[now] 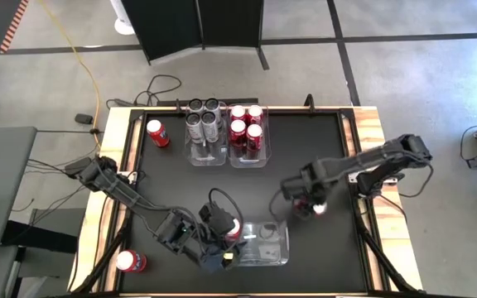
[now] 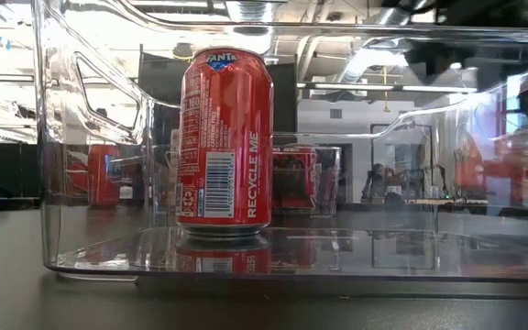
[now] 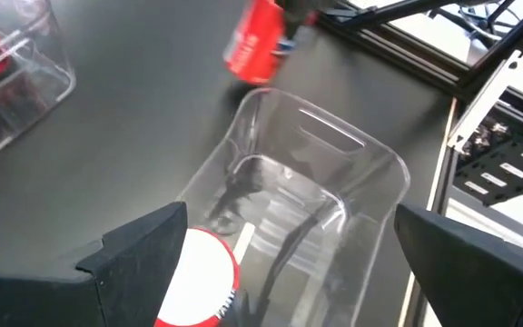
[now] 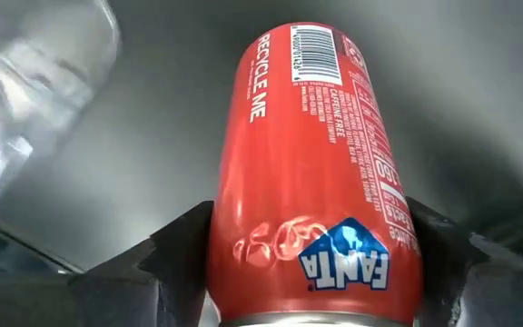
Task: Sort soda cans
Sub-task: Put the bottom right orange soda can into the bottom transparent bin
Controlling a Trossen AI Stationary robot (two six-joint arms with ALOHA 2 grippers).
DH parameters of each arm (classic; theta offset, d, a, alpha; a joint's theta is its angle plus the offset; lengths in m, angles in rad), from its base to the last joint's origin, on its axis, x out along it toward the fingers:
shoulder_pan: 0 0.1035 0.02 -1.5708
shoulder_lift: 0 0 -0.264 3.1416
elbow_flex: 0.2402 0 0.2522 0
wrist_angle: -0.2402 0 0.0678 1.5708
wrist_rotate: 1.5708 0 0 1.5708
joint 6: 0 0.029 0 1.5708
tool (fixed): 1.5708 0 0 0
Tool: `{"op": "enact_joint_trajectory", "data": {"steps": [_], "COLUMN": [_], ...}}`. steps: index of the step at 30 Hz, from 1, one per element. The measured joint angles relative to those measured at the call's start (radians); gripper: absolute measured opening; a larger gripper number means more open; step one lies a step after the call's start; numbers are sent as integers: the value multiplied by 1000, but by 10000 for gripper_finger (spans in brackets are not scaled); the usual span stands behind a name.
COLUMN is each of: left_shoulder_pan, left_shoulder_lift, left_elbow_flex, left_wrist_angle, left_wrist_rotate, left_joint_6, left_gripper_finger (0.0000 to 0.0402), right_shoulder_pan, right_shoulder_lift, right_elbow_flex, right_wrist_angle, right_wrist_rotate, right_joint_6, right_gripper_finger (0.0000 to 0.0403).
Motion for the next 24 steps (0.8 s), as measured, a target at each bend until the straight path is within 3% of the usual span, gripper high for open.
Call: {"op": "enact_joint_trajectory", "data": {"steps": [11, 24], "left_shoulder_pan": [-3, 15], "left_shoulder_lift": [0, 1], "left_elbow_flex": [0, 0], "left_wrist_angle": [1, 3], "left_wrist_rotate": [0, -40], "left_joint_6": [-51, -25], "left_gripper_finger": [389, 389], "right_shoulder_pan": [-299, -383], "right_shoulder_lift": [2, 3], "right_elbow_flex": [3, -33], "right_wrist_angle": [11, 46], "right_wrist_rotate": [22, 23], "right_joint_6": [-179, -189], "right_gripper_finger": [286, 286]}}
